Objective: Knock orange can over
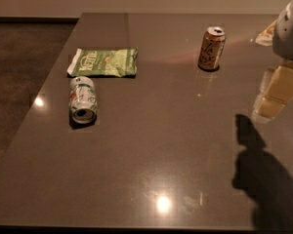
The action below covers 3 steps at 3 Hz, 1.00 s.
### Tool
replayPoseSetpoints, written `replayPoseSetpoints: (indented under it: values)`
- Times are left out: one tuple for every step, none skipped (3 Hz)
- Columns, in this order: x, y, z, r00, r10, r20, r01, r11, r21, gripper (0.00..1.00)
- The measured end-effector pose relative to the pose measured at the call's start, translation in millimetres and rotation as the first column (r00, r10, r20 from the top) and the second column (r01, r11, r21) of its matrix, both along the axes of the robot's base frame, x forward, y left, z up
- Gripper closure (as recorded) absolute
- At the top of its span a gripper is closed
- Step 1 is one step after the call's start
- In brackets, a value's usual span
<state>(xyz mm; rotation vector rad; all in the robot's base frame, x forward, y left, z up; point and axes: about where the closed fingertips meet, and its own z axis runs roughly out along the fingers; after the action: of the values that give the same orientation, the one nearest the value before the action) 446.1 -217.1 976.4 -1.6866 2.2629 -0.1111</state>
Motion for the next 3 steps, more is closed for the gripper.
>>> replayPoseSetpoints:
  values:
    - [25.2, -3.2, -5.0, 0.996, -0.089, -0.013, 0.089, 0.996, 0.015, 0.0]
    - [57.2, -8.3, -13.1, 0.9816, -0.19, -0.02, 0.191, 0.98, 0.056, 0.0]
    - [88.3, -20.9, -22.2, 0.9543, -0.299, 0.001, 0.296, 0.946, 0.131, 0.0]
